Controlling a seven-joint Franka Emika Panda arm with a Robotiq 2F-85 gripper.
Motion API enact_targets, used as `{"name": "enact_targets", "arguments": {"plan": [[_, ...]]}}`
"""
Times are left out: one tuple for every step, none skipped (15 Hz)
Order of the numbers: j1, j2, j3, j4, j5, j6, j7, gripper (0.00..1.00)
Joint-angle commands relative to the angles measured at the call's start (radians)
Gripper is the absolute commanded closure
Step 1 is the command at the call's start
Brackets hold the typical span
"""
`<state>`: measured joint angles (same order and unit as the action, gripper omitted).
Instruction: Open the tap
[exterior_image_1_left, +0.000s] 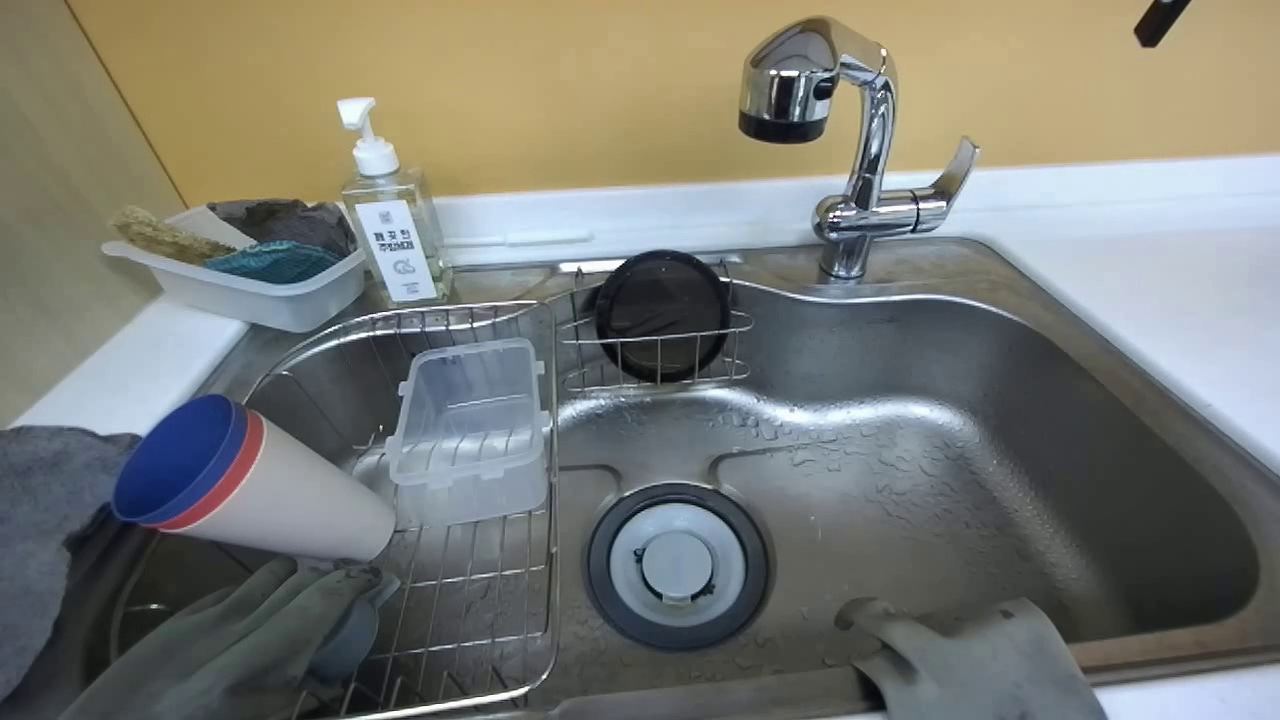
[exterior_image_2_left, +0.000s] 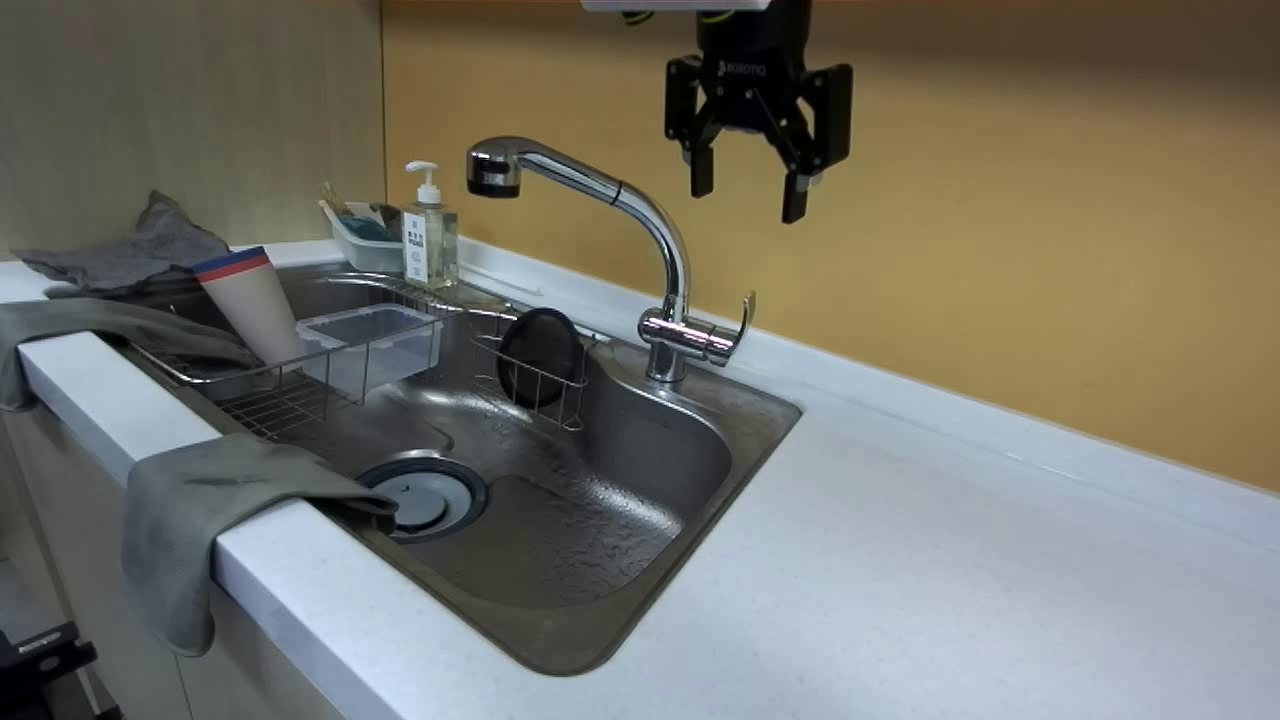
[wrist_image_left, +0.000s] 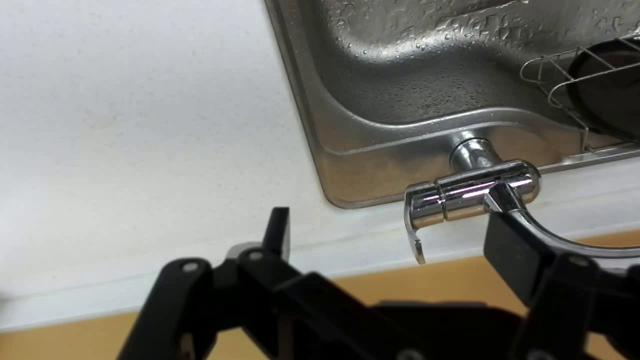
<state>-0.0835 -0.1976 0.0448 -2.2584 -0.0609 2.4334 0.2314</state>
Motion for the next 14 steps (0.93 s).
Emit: {"name": "enact_targets", "arguments": {"plan": [[0.01, 0.027, -0.001, 0.007, -0.032, 0.039, 0.03, 0.0], [0.015, 0.055, 0.0, 0.019, -0.026, 0.065, 0.023, 0.0], [0.018, 0.082, 0.0, 0.032, -0.027, 0.093, 0.021, 0.0], [0.023, 0.109, -0.002, 0.045, -0.02, 0.122, 0.016, 0.0], [0.027, 0.137, -0.005, 0.056, -0.011, 0.162, 0.019, 0.0], [0.027, 0.165, -0.007, 0.067, -0.018, 0.205, 0.026, 0.0], [0.03, 0.189, -0.01, 0.079, -0.02, 0.232, 0.026, 0.0], [0.031, 0.215, -0.013, 0.092, -0.031, 0.257, 0.029, 0.0], [0.033, 0.237, -0.018, 0.105, -0.038, 0.272, 0.029, 0.0], [0.036, 0.26, -0.023, 0.12, -0.044, 0.288, 0.029, 0.0], [0.039, 0.282, -0.028, 0.135, -0.049, 0.297, 0.029, 0.0], [0.043, 0.303, -0.034, 0.151, -0.046, 0.31, 0.025, 0.0], [0.048, 0.327, -0.041, 0.17, -0.044, 0.321, 0.024, 0.0], [0.052, 0.346, -0.046, 0.187, -0.042, 0.329, 0.025, 0.0]]}}
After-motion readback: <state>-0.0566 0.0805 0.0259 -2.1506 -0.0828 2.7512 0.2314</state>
